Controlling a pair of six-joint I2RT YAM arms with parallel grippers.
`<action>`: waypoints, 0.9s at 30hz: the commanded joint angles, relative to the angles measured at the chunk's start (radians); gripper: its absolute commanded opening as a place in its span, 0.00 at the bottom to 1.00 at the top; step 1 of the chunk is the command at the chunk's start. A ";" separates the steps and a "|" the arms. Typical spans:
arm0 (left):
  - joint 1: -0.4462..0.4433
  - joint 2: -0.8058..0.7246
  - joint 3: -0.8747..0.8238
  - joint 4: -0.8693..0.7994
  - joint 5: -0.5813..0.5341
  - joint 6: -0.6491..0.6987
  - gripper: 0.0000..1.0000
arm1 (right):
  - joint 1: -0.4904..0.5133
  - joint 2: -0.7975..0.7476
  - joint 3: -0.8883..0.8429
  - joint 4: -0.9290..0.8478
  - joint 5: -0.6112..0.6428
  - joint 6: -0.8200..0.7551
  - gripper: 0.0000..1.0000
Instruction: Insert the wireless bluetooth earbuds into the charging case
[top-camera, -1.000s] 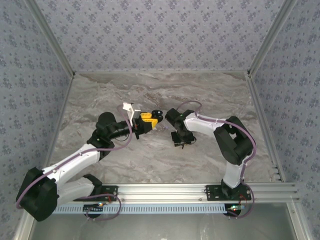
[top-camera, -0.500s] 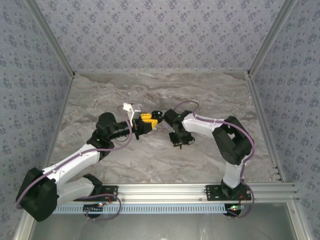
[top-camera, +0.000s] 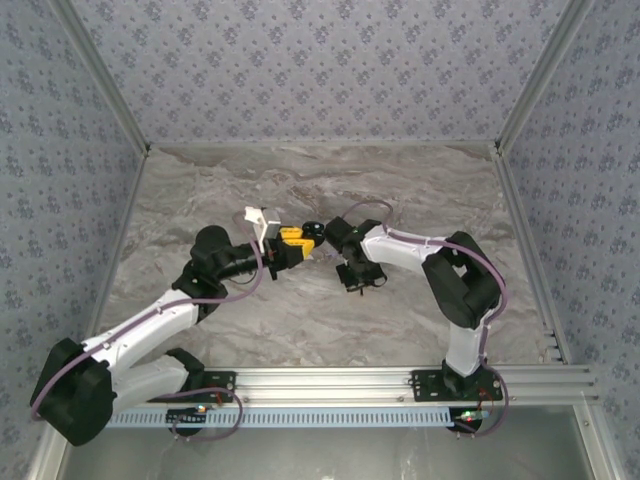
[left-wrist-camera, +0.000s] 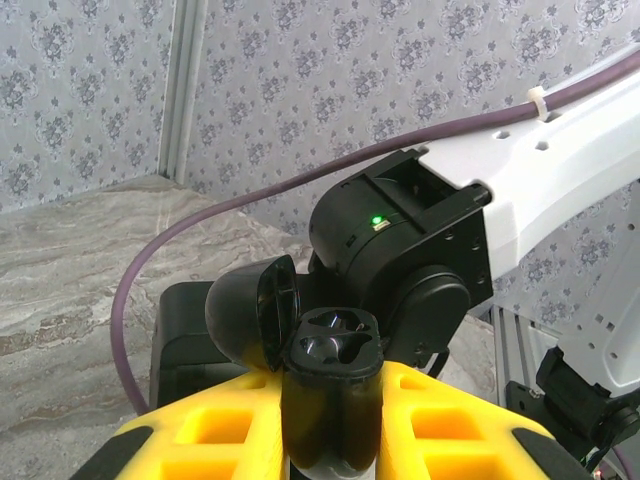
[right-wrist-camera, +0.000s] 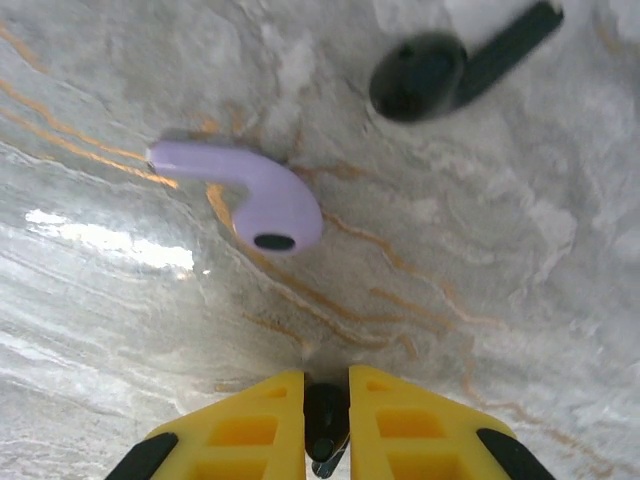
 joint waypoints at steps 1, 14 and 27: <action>-0.007 -0.029 -0.005 0.003 -0.013 0.008 0.21 | -0.008 0.011 0.026 -0.041 0.036 -0.141 0.14; -0.009 -0.038 -0.010 -0.001 -0.024 0.015 0.21 | -0.041 0.017 0.055 -0.053 -0.030 -0.170 0.35; -0.010 -0.034 -0.006 0.000 -0.024 0.021 0.21 | -0.074 -0.061 0.000 -0.010 -0.098 0.022 0.44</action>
